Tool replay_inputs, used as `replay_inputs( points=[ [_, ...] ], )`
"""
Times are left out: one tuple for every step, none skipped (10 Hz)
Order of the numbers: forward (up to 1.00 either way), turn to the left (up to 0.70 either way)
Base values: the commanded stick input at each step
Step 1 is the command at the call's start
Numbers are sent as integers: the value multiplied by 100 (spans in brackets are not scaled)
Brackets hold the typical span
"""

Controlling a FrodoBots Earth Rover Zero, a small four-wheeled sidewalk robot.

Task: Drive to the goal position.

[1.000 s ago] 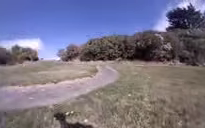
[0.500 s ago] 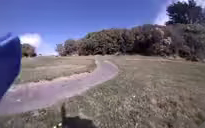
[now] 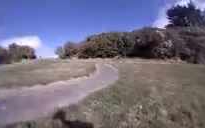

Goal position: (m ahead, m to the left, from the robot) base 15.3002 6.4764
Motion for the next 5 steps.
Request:
replay_inputs(
  points=[
    [70, 0],
    [70, -9],
    [70, -22],
    [70, -2],
    [70, -1]
  ],
)
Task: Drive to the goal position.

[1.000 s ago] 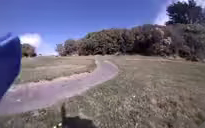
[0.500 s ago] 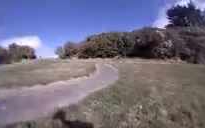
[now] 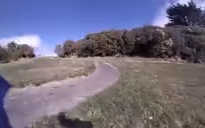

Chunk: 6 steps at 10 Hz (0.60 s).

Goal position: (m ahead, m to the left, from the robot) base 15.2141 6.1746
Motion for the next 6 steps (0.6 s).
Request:
replay_inputs(
  points=[
    [70, 0],
    [70, 0],
    [70, 0],
    [70, 0],
    [70, 0],
    [70, 0]
  ],
)
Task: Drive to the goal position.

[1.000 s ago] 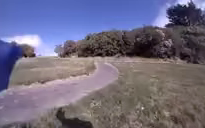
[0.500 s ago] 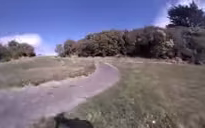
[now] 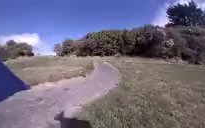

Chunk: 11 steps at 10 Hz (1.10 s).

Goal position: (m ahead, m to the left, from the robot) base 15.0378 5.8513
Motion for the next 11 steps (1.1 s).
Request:
replay_inputs(
  points=[
    [70, 0],
    [70, 0],
    [70, 0],
    [70, 0],
    [70, 0],
    [70, 0],
    [70, 0],
    [70, 0],
    [70, 0],
    [70, 0],
    [70, 0]
  ],
)
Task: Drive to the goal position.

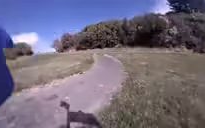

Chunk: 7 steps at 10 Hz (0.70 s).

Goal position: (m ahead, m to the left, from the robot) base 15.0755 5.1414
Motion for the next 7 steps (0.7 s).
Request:
replay_inputs(
  points=[
    [70, 0],
    [70, 0],
    [70, 0],
    [70, 0],
    [70, 0],
    [70, 0],
    [70, 0]
  ],
)
